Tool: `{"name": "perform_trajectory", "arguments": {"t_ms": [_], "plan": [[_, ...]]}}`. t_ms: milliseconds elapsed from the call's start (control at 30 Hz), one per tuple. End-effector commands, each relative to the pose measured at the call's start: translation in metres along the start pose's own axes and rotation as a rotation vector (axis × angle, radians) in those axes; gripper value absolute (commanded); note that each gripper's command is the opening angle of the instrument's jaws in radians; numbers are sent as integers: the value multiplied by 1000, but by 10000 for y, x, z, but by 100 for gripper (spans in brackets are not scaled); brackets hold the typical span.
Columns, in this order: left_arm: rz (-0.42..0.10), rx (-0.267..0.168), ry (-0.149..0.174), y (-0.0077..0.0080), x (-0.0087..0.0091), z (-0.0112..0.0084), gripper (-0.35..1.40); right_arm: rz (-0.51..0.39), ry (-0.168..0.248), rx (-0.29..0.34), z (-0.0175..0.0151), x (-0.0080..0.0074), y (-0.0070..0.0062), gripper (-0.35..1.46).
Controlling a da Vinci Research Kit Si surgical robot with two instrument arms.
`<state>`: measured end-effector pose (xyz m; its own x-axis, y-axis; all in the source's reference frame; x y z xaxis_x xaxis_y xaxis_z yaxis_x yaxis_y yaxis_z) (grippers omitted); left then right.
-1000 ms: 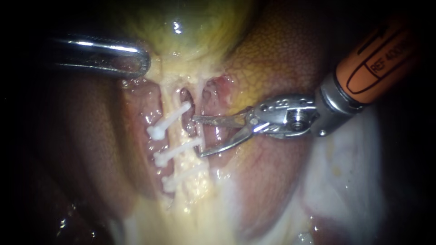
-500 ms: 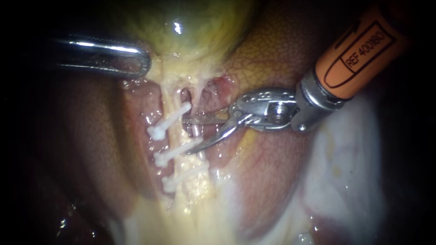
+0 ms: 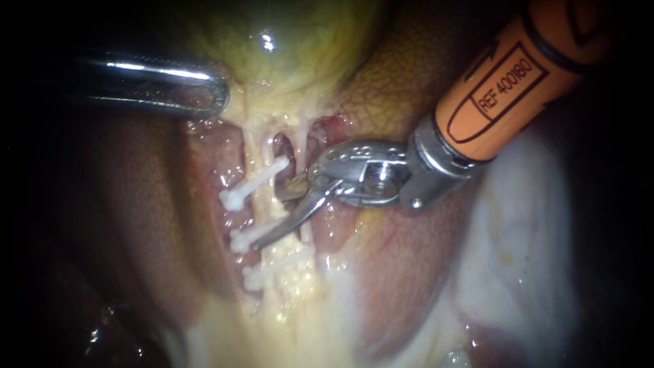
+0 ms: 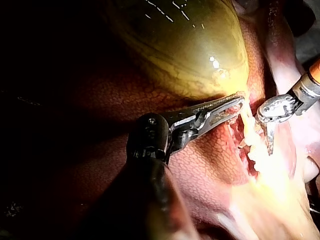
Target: Go to the cutting position left tube
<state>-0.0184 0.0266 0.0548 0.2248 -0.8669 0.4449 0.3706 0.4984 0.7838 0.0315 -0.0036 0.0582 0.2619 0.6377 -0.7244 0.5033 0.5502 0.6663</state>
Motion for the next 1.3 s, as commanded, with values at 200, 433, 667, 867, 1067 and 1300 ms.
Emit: {"name": "perform_trajectory", "arguments": {"t_ms": [200,433,667,867,1067,1300], "plan": [[0,0,0,0,0,0,-35,-2,41,21,10,3,4,91],[0,0,0,0,0,0,-35,18,78,37,20,7,2,87],[0,0,0,0,0,0,-35,34,114,61,23,28,-13,87],[0,0,0,0,0,0,-35,45,136,73,18,53,-30,87],[0,0,0,0,0,0,-35,49,146,77,15,63,-35,87],[0,0,0,1,-1,0,-35,47,145,74,16,59,-34,91]]}}
